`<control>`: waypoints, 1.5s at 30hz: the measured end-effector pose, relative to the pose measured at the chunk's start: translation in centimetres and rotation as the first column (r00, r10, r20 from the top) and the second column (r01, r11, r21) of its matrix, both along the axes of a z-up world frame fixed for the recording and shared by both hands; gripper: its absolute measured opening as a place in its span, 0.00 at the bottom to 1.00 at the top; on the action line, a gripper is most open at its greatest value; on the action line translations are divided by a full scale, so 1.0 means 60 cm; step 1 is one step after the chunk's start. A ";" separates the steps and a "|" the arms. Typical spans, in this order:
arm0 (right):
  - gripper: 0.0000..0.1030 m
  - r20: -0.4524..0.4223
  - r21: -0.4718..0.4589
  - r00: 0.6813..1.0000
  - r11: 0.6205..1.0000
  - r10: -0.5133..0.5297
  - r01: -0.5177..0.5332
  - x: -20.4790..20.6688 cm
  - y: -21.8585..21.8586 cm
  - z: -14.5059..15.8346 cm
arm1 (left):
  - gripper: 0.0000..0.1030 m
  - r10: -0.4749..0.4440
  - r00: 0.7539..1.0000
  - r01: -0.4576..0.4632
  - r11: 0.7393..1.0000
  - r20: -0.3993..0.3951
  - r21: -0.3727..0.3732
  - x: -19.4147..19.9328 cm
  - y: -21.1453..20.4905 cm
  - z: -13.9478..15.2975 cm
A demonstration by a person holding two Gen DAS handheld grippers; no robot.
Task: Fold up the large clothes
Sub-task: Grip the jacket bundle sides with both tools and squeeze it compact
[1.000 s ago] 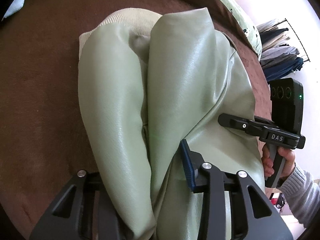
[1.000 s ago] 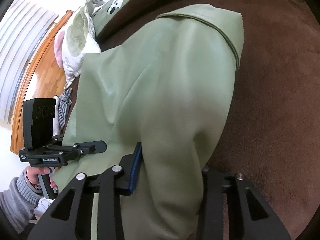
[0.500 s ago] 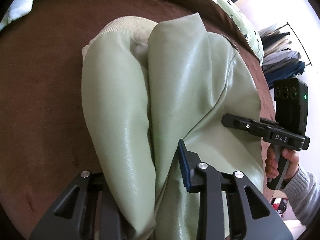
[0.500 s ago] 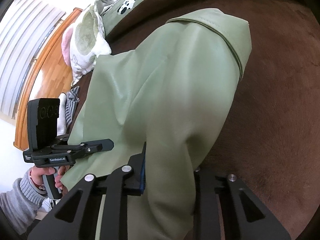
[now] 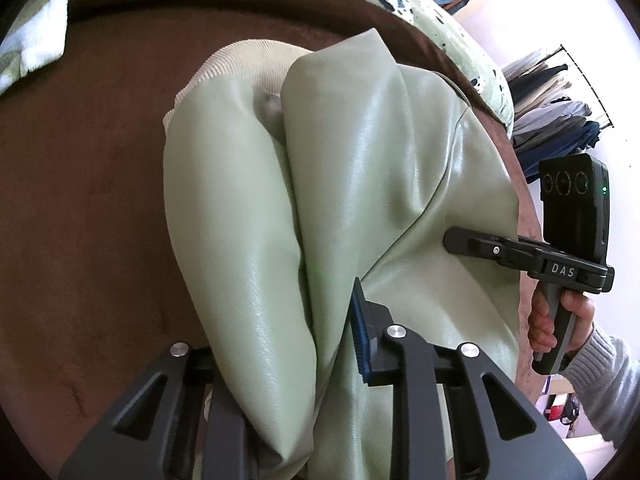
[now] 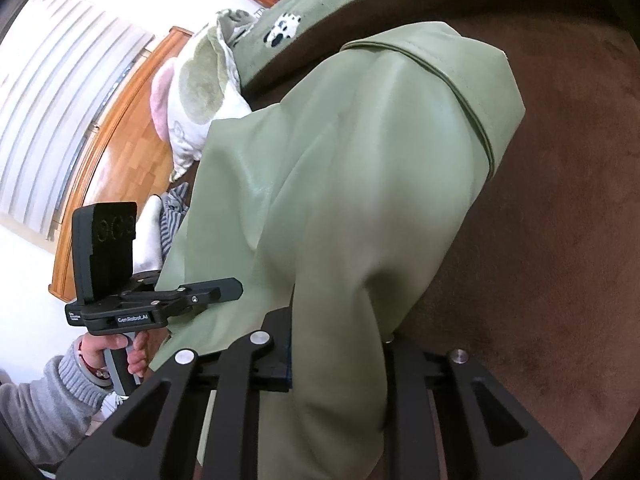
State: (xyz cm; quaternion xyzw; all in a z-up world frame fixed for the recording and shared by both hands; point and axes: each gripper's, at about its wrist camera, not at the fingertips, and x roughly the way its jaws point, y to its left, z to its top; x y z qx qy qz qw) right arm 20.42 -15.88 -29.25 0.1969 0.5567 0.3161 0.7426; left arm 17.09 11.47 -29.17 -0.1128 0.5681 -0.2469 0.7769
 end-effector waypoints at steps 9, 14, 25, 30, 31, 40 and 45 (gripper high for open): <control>0.18 -0.042 -0.012 0.999 1.000 -0.013 0.012 0.001 -0.019 -0.022 | 0.24 -0.007 1.000 0.007 1.000 -0.030 0.006 0.011 -0.010 -0.009; 0.21 -0.067 -0.016 0.998 1.000 -0.003 0.002 0.005 -0.029 -0.057 | 0.45 -0.023 0.997 0.025 1.000 -0.071 0.015 0.017 -0.007 -0.052; 0.29 -0.057 -0.005 0.996 0.998 0.068 -0.069 0.013 -0.035 -0.072 | 0.94 -0.093 0.982 0.078 0.992 -0.166 -0.096 0.004 0.088 -0.102; 0.35 -0.060 -0.003 0.995 0.997 0.077 -0.077 0.015 -0.041 -0.079 | 0.94 -0.152 0.954 0.095 0.971 -0.257 -0.219 0.005 0.109 -0.148; 0.36 -0.059 -0.003 0.995 0.997 0.080 -0.080 0.015 -0.044 -0.080 | 0.94 -0.163 0.955 0.103 0.966 -0.249 -0.236 0.006 0.109 -0.152; 0.42 -0.056 -0.004 0.995 0.996 0.086 -0.087 0.014 -0.049 -0.091 | 0.94 -0.203 0.952 0.128 0.943 -0.228 -0.306 0.011 0.104 -0.158; 0.48 -0.061 -0.014 0.994 0.996 0.092 -0.093 0.009 -0.051 -0.097 | 0.94 -0.228 0.947 0.154 0.941 -0.228 -0.303 0.025 0.063 -0.151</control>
